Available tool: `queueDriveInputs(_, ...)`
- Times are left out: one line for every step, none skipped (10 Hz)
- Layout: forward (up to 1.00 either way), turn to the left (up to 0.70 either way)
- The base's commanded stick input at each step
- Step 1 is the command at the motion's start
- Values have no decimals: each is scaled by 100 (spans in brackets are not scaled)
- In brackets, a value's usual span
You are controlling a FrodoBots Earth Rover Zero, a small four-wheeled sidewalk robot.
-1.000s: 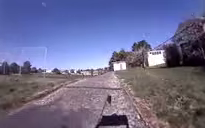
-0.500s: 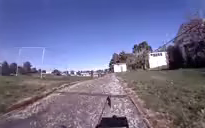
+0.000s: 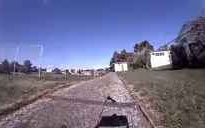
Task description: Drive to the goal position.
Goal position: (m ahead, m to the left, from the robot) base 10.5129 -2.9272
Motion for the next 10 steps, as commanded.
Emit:
queueDriveInputs(100, 0)
queueDriveInputs(100, 0)
queueDriveInputs(100, 0)
queueDriveInputs(100, 0)
queueDriveInputs(100, 0)
queueDriveInputs(100, 0)
queueDriveInputs(100, 0)
queueDriveInputs(100, 0)
queueDriveInputs(100, 0)
queueDriveInputs(100, 0)
